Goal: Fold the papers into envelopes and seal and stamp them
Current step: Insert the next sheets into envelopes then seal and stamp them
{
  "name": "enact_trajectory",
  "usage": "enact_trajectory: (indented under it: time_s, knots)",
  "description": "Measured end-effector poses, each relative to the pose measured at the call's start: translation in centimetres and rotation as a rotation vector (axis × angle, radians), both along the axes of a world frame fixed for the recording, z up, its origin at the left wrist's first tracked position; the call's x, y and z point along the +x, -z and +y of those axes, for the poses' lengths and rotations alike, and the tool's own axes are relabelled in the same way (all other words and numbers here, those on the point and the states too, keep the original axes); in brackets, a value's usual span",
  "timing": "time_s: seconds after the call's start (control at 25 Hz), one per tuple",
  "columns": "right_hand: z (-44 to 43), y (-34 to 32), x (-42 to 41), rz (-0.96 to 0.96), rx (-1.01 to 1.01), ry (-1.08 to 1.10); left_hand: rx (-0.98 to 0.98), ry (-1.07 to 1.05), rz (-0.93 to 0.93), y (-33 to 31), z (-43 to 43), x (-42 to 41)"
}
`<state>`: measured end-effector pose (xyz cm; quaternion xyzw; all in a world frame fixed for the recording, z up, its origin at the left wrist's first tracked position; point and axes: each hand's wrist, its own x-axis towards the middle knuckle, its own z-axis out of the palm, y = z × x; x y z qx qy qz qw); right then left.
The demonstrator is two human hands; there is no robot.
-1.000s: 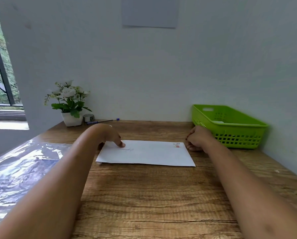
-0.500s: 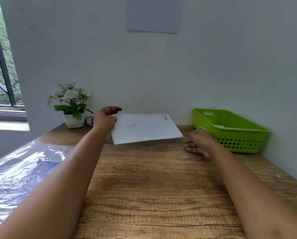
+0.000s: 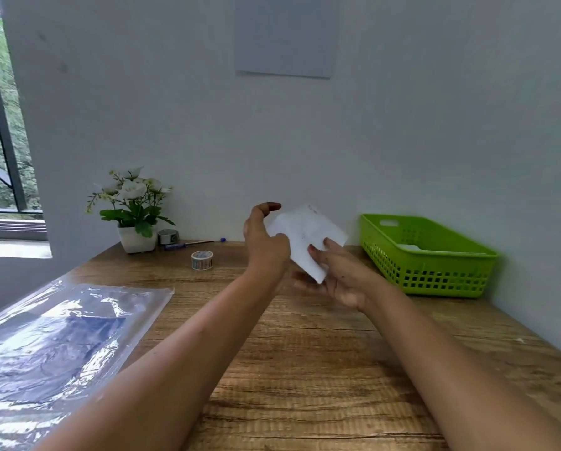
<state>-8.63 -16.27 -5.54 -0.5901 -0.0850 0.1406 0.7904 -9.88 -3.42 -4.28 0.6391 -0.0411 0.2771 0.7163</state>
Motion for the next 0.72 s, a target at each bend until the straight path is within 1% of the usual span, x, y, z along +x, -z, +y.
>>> enact_trajectory:
  time_s: [0.08,0.2,0.28,0.32,0.36,0.4,0.44,0.48,0.52,0.6,0.72]
  knots:
    - [-1.0,-0.7,0.4,-0.094,0.026,0.174,0.04,0.067,0.009,0.2,-0.3,-0.1]
    - [-3.0,-2.6,0.3,-0.277,-0.01,0.414,0.133,0.226,0.063,0.6,-1.0,-0.7]
    - [-5.2,-3.8,0.3,-0.239,0.045,0.554,0.217,0.354,0.032,1.1,-1.8,-1.4]
    - [-6.6,-4.4,0.2,-0.2,0.079,0.585,0.327,0.367,-0.01,1.5,-2.0,-1.6]
    - [-8.2,-5.0,0.0,-0.169,0.08,0.591,0.481,0.355,-0.056,1.9,-2.2,-1.8]
    - [-9.9,-5.6,-0.2,-0.139,0.037,0.58,0.642,0.341,-0.103,2.5,-2.4,-1.9]
    - [-11.5,-6.3,-0.4,-0.103,-0.039,0.576,0.78,0.327,-0.144,2.9,-2.7,-2.0]
    - [-13.0,-7.0,-0.3,-0.065,-0.13,0.578,0.868,0.321,-0.17,3.2,-3.0,-2.0]
    - [-14.4,-7.9,-0.1,-0.037,-0.227,0.579,0.913,0.31,-0.187,3.0,-3.5,-1.7]
    - [-16.5,-9.5,0.8,-0.008,-0.426,0.56,0.952,0.268,-0.194,1.8,-4.5,0.0]
    - [-18.0,-10.5,2.8,0.025,-0.842,0.548,0.995,0.298,-0.143,-1.1,-6.7,3.9]
